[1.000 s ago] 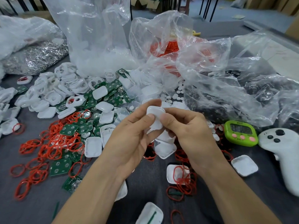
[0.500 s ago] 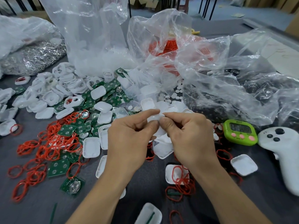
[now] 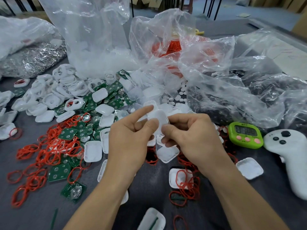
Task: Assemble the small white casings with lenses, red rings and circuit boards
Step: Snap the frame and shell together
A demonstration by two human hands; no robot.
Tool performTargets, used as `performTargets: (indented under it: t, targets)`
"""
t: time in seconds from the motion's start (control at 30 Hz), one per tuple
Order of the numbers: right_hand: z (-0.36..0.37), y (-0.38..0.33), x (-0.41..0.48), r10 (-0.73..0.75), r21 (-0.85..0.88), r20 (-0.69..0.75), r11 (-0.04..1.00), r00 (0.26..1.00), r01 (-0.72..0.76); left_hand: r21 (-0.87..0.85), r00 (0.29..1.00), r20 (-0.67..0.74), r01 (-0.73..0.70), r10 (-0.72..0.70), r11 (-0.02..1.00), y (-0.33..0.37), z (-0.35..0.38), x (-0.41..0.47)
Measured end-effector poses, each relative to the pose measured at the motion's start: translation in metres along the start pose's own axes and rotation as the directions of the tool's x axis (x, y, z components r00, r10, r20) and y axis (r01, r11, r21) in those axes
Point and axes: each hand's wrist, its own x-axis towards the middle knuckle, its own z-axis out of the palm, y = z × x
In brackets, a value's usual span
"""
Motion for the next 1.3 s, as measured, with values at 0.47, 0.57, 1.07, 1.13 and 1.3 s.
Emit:
performTargets:
  t: [0.47,0.57,1.07,1.13,1.3]
  targets:
    - [0.004,0.006,0.0,0.058,0.048,0.005,0.997,0.998,-0.059,0.178,1.0,-0.002,0.021,-0.021,0.984,0.001,-0.006,-0.001]
    - [0.006,0.003,0.003,0.075,0.12,-0.041,0.99,0.996,-0.07,0.272,0.996,-0.045,-0.06,0.075,0.96,0.007,-0.003,-0.006]
    - [0.015,-0.007,-0.002,0.148,0.359,0.114,0.916,0.982,-0.179,0.259,0.971,-0.165,-0.127,0.173,0.958,0.009,-0.002,-0.005]
    - [0.013,-0.008,-0.003,0.187,0.4,0.181,0.883,0.966,-0.246,0.081,0.997,-0.065,-0.047,0.052,0.996,0.009,-0.002,-0.002]
    - [0.016,-0.009,-0.004,0.184,0.451,0.141,0.863,0.973,-0.229,-0.103,0.983,0.181,0.044,-0.025,0.994,0.007,0.004,-0.002]
